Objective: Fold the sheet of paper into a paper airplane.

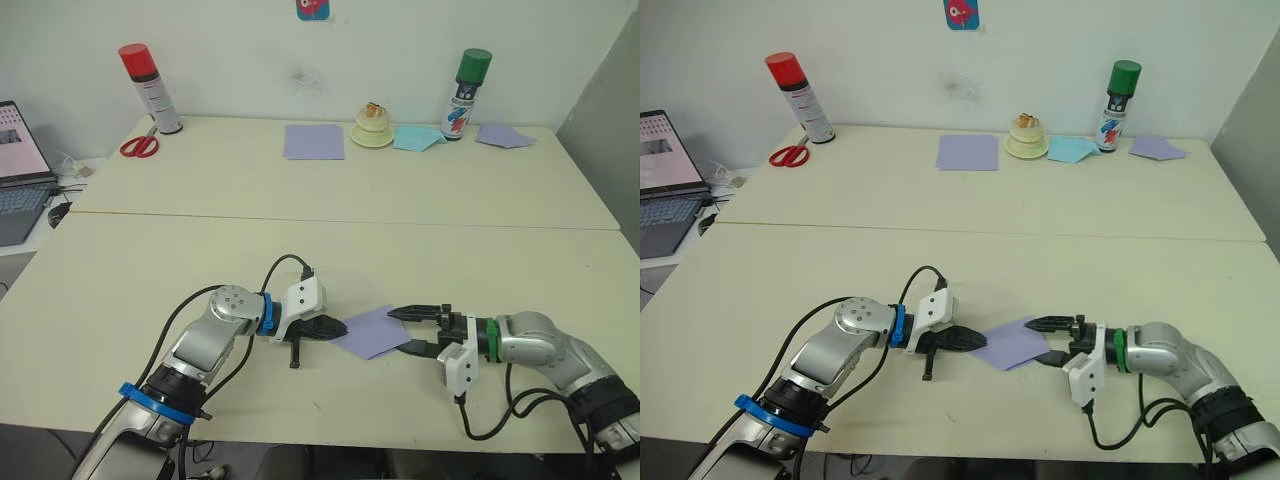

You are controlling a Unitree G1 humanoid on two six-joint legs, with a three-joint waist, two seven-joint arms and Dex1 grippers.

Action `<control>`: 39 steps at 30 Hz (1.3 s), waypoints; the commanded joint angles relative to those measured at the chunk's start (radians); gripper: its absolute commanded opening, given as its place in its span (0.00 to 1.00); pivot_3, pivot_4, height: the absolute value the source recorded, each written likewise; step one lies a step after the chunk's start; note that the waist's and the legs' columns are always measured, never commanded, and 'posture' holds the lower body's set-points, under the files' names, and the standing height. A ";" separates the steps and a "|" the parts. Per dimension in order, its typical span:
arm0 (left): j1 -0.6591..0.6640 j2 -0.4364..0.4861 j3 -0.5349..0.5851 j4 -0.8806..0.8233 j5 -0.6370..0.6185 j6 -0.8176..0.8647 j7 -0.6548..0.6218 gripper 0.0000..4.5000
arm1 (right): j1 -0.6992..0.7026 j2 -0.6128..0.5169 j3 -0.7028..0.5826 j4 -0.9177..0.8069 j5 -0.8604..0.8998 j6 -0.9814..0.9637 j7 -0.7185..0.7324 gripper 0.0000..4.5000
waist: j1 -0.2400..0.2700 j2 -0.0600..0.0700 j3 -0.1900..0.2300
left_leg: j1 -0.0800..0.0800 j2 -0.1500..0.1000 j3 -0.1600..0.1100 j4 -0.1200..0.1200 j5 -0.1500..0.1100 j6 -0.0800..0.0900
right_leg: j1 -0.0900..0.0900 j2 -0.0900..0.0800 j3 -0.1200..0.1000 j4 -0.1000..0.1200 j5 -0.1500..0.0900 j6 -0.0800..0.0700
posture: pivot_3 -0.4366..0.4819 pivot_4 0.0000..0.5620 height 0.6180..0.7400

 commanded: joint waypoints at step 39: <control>0.017 0.042 -0.013 -0.036 -0.009 -0.051 -0.069 0.00 | 0.141 0.007 0.084 -0.389 0.253 0.410 0.219 0.00 | 0.001 0.000 0.000 | 0.000 0.000 -0.002 -0.001 0.000 0.000 | -0.001 0.000 0.000 0.000 0.000 0.000 | 0.48 0.27 1.00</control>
